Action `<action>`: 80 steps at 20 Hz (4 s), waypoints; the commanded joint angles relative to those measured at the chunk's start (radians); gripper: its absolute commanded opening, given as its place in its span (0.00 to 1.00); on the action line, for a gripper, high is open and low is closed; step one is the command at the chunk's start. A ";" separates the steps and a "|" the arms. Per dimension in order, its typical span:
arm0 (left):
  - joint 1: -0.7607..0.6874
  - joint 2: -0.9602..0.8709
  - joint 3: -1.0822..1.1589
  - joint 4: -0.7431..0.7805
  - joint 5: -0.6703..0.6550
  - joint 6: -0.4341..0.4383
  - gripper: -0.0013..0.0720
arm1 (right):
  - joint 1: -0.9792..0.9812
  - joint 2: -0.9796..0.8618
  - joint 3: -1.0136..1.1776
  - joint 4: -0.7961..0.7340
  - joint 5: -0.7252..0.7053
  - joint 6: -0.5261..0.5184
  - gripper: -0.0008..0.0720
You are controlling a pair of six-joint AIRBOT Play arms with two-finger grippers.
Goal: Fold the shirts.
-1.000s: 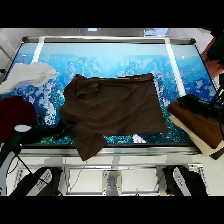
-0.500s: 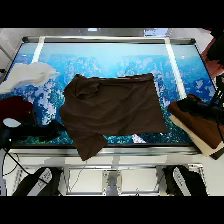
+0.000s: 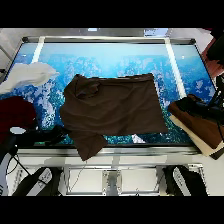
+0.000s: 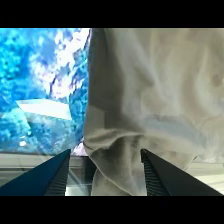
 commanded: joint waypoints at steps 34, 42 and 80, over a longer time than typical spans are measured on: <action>-0.198 -0.097 -0.003 -0.222 0.127 0.092 0.03 | 0.000 0.000 -0.662 0.354 -0.316 0.263 0.54; -0.198 -0.097 -0.004 -0.223 0.127 0.091 0.03 | 0.000 -0.025 -0.696 0.447 -0.454 0.257 0.53; -0.198 0.109 1.362 0.201 -0.284 -0.125 0.03 | 0.000 0.008 0.725 0.126 0.089 -0.209 0.04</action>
